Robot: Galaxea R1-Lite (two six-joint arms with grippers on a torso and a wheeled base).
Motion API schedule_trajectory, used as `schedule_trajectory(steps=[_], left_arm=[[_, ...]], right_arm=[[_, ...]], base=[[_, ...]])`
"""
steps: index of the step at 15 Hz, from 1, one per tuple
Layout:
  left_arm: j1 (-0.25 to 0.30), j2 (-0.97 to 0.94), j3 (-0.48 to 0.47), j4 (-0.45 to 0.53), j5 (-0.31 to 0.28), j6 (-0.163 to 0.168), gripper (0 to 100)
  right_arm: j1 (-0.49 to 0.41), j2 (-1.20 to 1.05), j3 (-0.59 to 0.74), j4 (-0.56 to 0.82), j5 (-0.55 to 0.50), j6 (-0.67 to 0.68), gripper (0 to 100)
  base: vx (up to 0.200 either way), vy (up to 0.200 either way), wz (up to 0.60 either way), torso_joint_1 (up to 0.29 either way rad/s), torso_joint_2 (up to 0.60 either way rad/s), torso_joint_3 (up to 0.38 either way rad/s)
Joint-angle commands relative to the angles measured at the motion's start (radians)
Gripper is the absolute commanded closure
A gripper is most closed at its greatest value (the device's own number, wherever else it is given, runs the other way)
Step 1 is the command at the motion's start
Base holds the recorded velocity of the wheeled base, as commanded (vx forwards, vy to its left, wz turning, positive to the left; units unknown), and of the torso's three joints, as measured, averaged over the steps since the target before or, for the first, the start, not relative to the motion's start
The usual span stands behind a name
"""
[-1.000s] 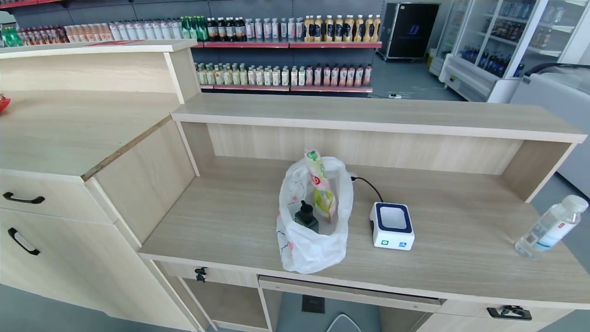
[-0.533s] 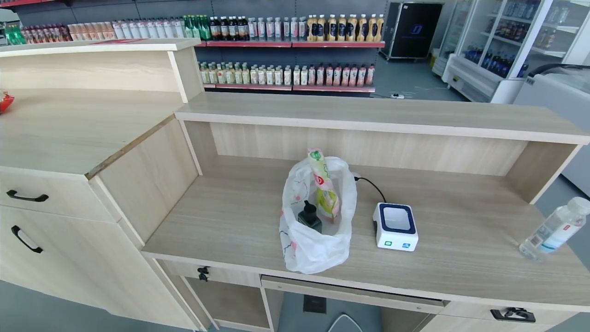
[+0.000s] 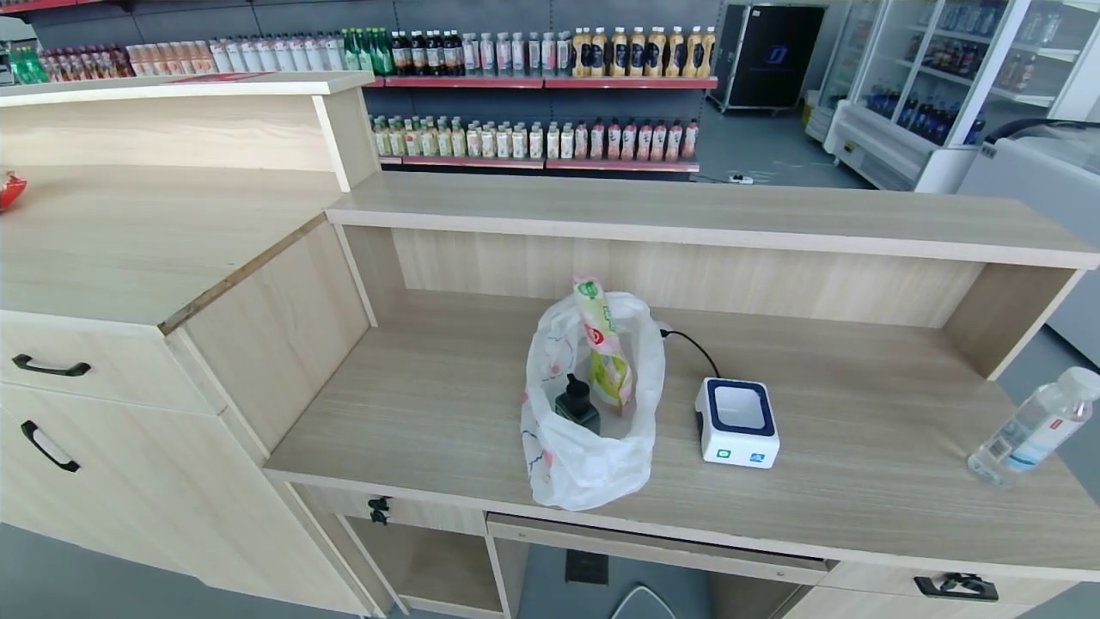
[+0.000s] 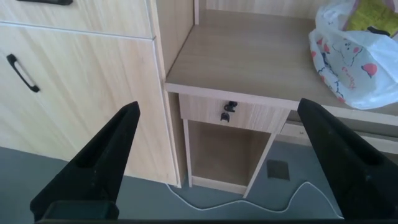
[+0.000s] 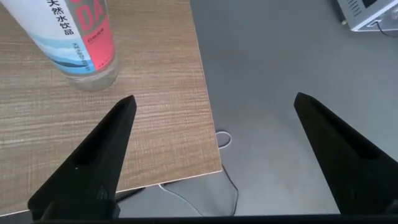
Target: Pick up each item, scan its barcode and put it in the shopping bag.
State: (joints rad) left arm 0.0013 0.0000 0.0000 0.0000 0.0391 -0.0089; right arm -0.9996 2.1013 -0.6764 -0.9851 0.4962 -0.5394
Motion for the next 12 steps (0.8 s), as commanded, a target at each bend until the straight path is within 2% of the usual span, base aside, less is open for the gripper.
schedule_trajectory(steps=[1, 4, 8, 12], left_arm=[[0.0, 0.0, 0.0, 0.0, 0.001, 0.0, 0], [0.0, 0.0, 0.0, 0.0, 0.001, 0.0, 0], [0.0, 0.0, 0.0, 0.0, 0.001, 0.0, 0], [0.0, 0.0, 0.0, 0.0, 0.001, 0.0, 0]], right_arm=[[0.0, 0.048, -0.023, 0.002, 0.055, -0.001, 0], [0.0, 0.059, -0.049, 0.003, 0.087, 0.01, 0], [0.01, 0.051, -0.094, 0.003, 0.125, 0.096, 0], [0.118, 0.046, -0.13, 0.006, 0.151, 0.153, 0]], base=[[0.0, 0.0, 0.0, 0.0, 0.0, 0.0], [0.0, 0.0, 0.0, 0.0, 0.0, 0.0], [0.0, 0.0, 0.0, 0.0, 0.0, 0.0], [0.0, 0.0, 0.0, 0.0, 0.0, 0.0]])
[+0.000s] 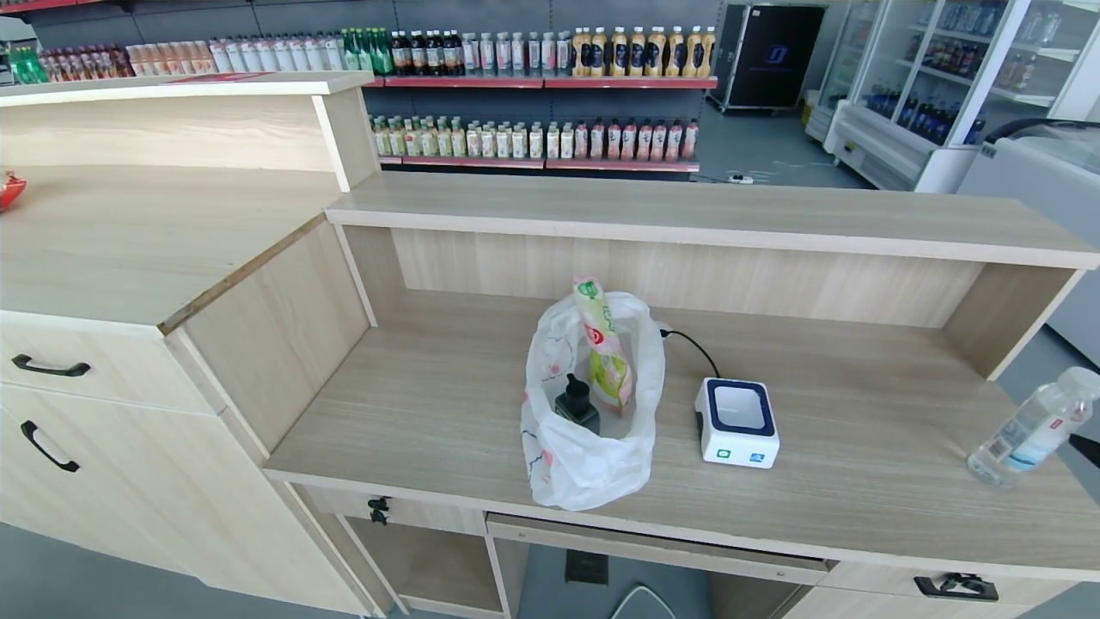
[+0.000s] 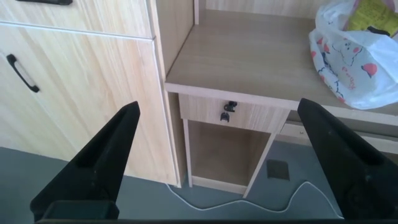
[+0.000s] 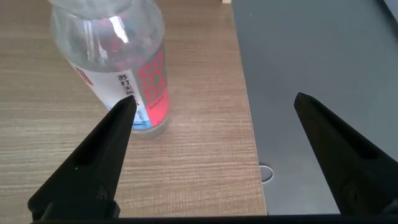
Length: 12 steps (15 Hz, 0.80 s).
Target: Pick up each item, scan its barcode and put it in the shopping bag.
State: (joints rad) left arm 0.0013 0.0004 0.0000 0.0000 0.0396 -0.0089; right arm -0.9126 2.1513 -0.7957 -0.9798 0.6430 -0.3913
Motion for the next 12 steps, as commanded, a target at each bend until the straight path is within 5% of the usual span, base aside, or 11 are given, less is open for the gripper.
schedule_trajectory(steps=[1, 12], left_arm=[[0.0, 0.0, 0.0, 0.0, 0.0, 0.0, 0], [0.0, 0.0, 0.0, 0.0, 0.0, 0.0, 0]], right_arm=[[0.052, -0.002, -0.01, 0.001, 0.023, 0.003, 0], [0.207, 0.064, -0.025, -0.005, 0.032, -0.049, 0]], base=[[0.0, 0.0, 0.0, 0.0, 0.0, 0.0], [0.0, 0.0, 0.0, 0.0, 0.0, 0.0]])
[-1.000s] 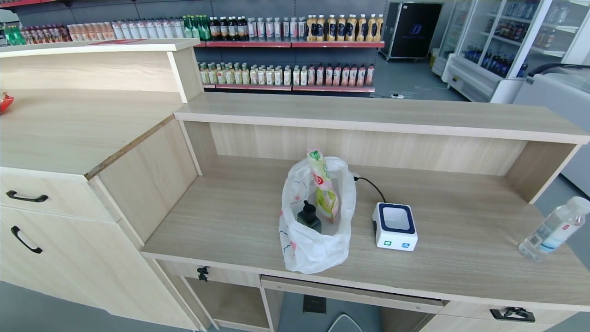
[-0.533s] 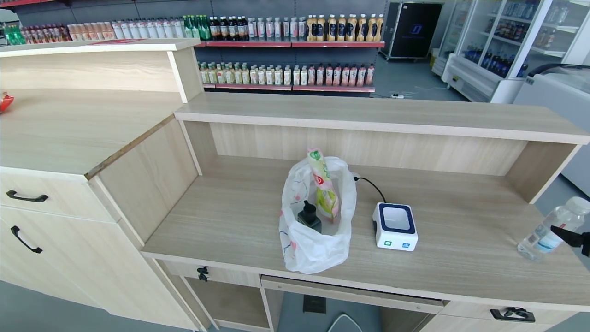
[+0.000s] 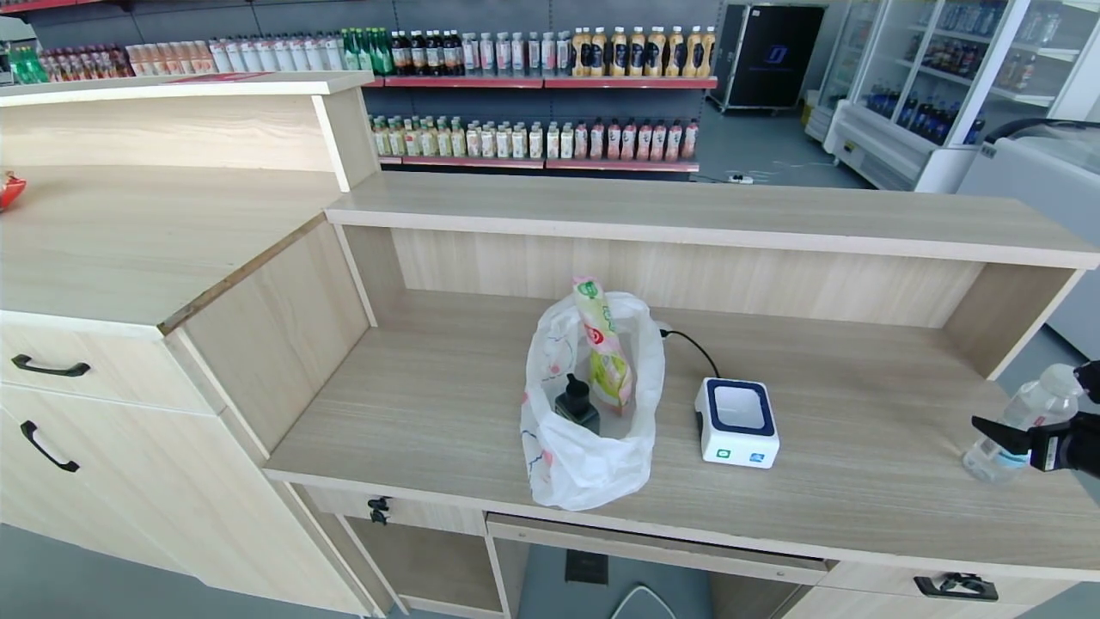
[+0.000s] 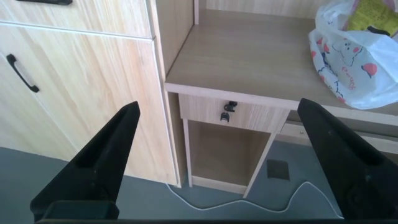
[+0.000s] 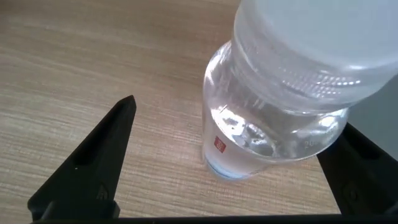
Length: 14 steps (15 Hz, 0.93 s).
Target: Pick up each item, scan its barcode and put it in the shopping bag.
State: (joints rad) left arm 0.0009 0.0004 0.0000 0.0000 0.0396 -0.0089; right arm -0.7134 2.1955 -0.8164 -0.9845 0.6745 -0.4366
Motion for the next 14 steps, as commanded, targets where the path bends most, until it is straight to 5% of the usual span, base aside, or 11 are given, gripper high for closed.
schedule_trajectory(steps=[1, 14], left_arm=[[0.001, 0.0, 0.0, 0.0, 0.0, 0.0, 0], [0.001, 0.0, 0.0, 0.0, 0.0, 0.0, 0]], right_arm=[[0.012, 0.036, -0.006, 0.0, 0.0, -0.033, 0], [0.009, 0.098, -0.079, -0.003, 0.004, -0.053, 0]], base=[[0.0, 0.0, 0.0, 0.0, 0.0, 0.0], [0.0, 0.0, 0.0, 0.0, 0.0, 0.0]])
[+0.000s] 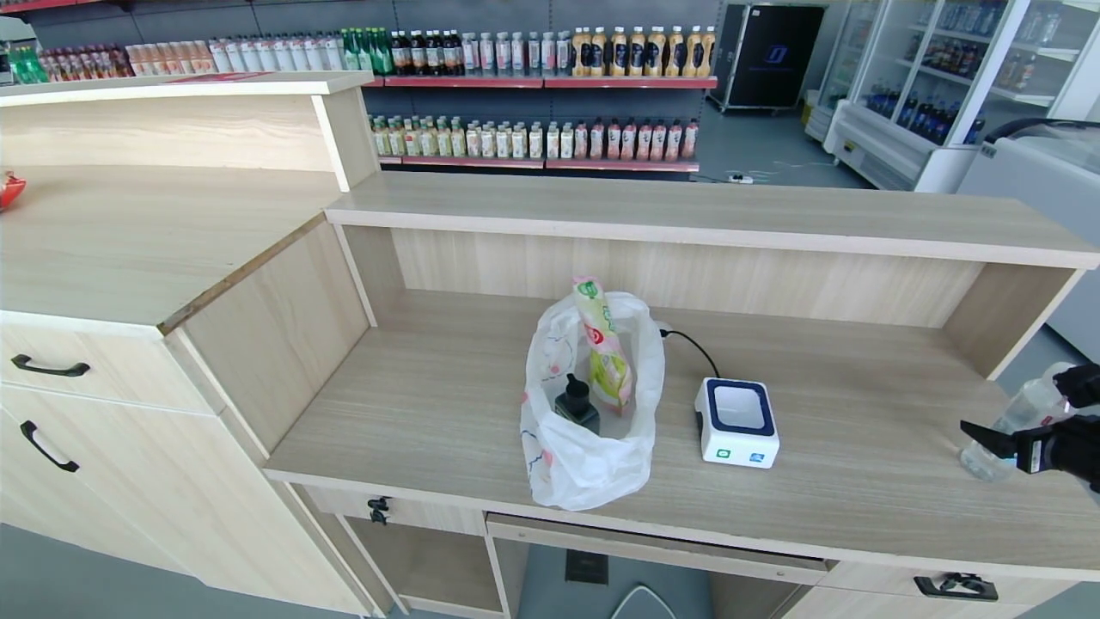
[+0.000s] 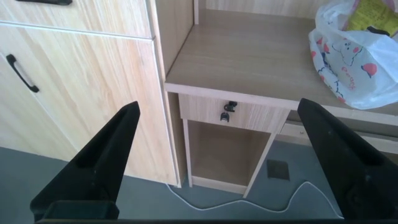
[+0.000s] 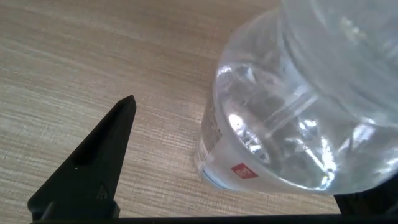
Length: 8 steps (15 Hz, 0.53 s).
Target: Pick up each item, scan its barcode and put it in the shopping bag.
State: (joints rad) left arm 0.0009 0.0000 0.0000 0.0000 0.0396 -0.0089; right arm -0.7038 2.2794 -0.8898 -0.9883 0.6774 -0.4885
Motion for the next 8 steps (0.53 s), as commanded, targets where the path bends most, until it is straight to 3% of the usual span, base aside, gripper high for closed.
schedule_trajectory(steps=[1, 8], left_arm=[[0.001, 0.0, 0.0, 0.0, 0.0, 0.0, 0], [0.001, 0.0, 0.0, 0.0, 0.0, 0.0, 0]], right_arm=[[0.0, 0.019, -0.014, 0.0, 0.001, -0.001, 100], [-0.006, 0.028, -0.044, -0.004, 0.001, 0.001, 100]], base=[[0.0, 0.0, 0.0, 0.0, 0.0, 0.0], [0.0, 0.0, 0.0, 0.0, 0.0, 0.0]])
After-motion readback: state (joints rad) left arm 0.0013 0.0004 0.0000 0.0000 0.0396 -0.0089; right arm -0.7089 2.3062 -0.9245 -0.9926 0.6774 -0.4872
